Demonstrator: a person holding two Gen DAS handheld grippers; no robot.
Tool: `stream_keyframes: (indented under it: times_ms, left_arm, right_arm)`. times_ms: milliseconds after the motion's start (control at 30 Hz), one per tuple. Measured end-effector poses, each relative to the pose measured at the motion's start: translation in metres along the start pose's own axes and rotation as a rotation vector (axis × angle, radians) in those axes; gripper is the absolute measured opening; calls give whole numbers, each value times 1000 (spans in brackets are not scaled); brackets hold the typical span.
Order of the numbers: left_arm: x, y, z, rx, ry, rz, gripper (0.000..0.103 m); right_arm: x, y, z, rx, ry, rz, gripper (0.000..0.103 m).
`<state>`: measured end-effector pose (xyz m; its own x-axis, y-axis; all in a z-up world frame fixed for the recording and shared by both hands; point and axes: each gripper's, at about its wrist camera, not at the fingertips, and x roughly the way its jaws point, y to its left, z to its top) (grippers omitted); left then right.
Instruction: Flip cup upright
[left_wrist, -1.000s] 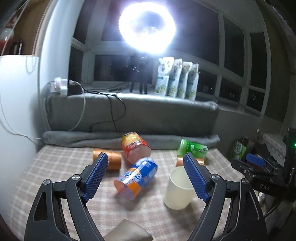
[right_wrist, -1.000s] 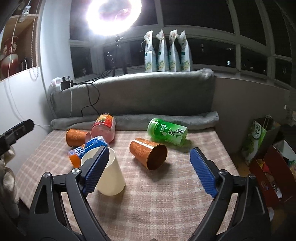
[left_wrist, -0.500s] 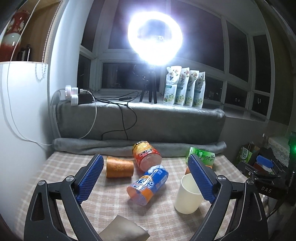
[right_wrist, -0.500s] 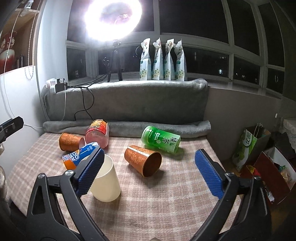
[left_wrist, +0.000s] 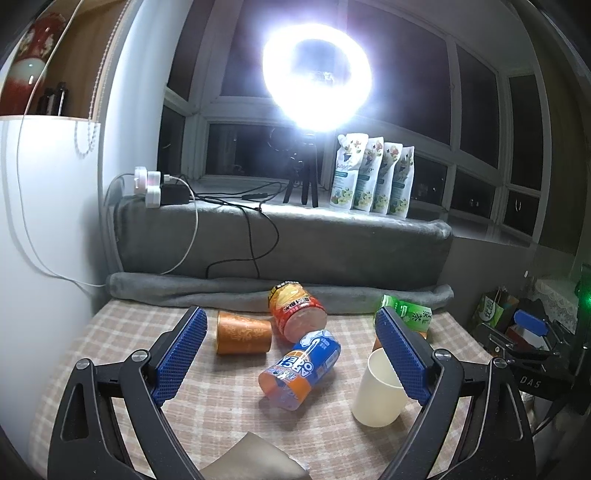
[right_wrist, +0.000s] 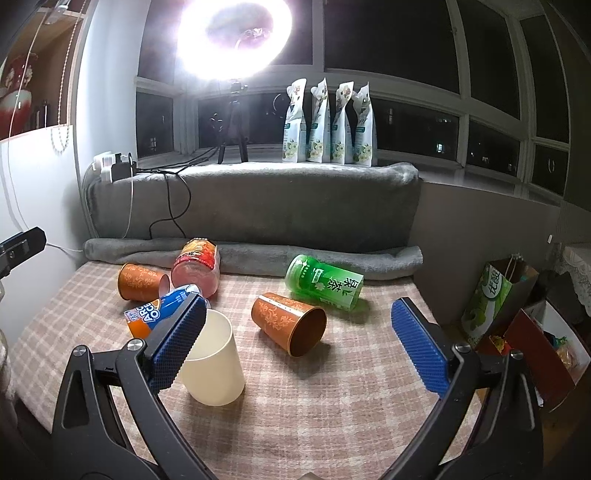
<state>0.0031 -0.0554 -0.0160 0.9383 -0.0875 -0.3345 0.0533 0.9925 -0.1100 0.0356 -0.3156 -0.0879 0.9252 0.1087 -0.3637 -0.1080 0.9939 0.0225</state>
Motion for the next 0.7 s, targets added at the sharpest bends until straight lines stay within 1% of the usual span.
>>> stream_keyframes:
  times_ms: [700]
  left_arm:
    - [2, 2, -1, 5, -2, 17, 93]
  right_arm:
    - [7, 0, -5, -3, 14, 4, 102]
